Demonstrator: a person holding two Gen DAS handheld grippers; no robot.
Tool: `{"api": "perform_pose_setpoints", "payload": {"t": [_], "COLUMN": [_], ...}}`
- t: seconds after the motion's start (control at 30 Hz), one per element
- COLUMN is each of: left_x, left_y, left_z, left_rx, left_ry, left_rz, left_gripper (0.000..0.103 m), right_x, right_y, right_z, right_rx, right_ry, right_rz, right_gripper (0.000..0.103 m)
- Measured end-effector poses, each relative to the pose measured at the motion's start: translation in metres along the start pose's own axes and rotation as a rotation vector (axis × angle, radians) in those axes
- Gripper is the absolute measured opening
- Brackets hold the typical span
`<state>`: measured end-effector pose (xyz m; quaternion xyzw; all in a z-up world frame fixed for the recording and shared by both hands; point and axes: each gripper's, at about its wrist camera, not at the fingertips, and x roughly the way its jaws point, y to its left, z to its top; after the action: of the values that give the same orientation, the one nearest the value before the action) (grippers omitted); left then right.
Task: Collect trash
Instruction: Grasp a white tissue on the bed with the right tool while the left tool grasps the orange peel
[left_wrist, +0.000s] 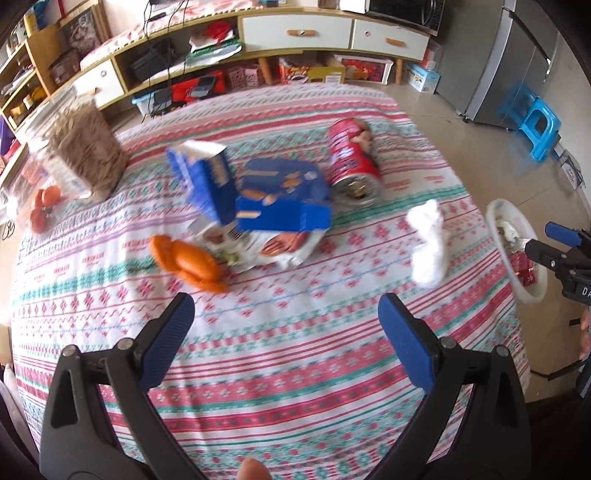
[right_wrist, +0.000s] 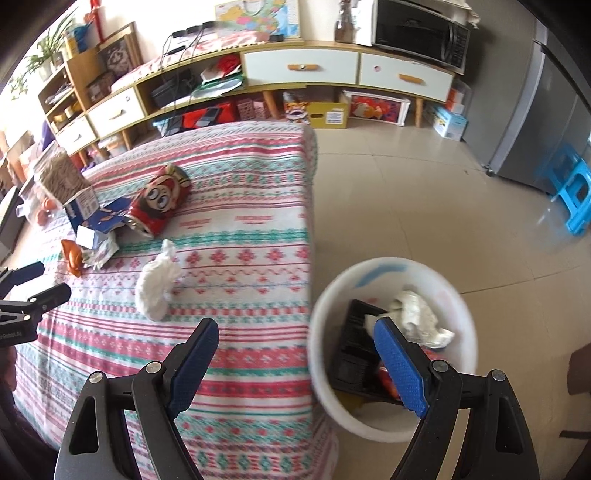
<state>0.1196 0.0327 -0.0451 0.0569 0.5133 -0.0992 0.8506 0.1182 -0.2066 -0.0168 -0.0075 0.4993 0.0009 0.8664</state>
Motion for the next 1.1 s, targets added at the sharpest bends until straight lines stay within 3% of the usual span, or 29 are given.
{"api": "perform_pose_setpoints", "payload": {"t": [0.47,0.93,1.0,1.07,1.1], "left_x": [0.017,0.041,0.043,0.045,0.047], "left_y": [0.070,0.107,0.107,0.110,0.109], "left_z": [-0.010,0.000,0.001,0.002,0.004], "left_rx": [-0.164,-0.336,-0.369,-0.398,-0.407], "left_ry": [0.074,0.125,0.123,0.117,0.116], "left_rz": [0.060,0.011,0.002,0.004,0.005], "left_gripper": [0.099,0.099,0.099,0.099,0.099], "right_x": [0.038,0.077,0.081,0.085,0.088], "right_y": [0.082,0.117,0.115,0.116,0.115], "right_z": [0.017,0.032,0.032,0.033,0.034], "right_rx": [-0.120,-0.123,-0.117,-0.120,-0.123], "right_ry": [0.048,0.088,0.096,0.110,0.118], "right_rz": [0.079,0.115,0.120,0.123,0.126], "right_gripper": [0.087,0.087,0.082,0.067,0.065]}}
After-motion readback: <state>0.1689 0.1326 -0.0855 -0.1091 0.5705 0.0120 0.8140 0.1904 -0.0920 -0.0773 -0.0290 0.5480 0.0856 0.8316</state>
